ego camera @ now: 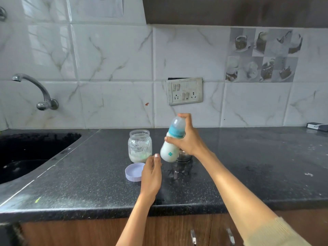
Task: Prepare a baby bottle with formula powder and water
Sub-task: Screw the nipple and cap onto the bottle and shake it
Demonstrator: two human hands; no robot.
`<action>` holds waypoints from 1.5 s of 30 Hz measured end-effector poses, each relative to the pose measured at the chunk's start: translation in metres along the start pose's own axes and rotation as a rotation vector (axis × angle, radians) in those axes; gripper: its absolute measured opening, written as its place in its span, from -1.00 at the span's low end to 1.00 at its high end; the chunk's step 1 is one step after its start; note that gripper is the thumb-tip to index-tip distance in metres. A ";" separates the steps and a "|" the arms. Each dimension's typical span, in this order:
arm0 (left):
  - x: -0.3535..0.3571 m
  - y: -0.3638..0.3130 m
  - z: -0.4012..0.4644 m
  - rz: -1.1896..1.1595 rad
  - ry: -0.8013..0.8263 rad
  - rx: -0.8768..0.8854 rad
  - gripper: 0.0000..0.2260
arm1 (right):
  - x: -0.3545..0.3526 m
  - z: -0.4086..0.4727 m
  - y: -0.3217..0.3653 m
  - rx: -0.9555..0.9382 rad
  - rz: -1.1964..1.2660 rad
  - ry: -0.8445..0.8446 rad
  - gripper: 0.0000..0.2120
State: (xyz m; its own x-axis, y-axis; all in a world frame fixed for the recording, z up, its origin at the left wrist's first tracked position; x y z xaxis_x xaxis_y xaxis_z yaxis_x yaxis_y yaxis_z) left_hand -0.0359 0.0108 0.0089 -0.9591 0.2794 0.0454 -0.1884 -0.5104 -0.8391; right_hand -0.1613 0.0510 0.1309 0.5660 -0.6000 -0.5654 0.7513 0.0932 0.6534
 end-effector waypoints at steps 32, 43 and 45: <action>0.001 0.004 -0.003 -0.001 0.036 -0.045 -0.70 | 0.010 -0.002 -0.013 0.128 0.009 0.094 -0.37; 0.010 0.006 -0.003 0.158 0.161 0.032 -0.61 | 0.028 -0.021 -0.010 0.090 0.045 0.172 -0.36; 0.011 0.004 -0.002 0.203 0.174 0.051 -0.64 | 0.030 -0.023 -0.010 0.082 0.031 0.180 -0.36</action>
State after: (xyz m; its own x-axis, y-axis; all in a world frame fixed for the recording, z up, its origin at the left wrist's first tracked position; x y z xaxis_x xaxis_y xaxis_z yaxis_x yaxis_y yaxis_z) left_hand -0.0468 0.0136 0.0046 -0.9283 0.3009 -0.2185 -0.0108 -0.6091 -0.7930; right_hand -0.1434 0.0502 0.0958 0.6457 -0.4454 -0.6202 0.7065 0.0404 0.7065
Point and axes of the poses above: each hand's wrist, its own z-axis towards the middle knuckle, its own x-axis out of the palm, y = z × x, the point moved 9 cm from there along z, towards the middle knuckle, and after that the axes turned 13 degrees about x, right-handed, at the moved point
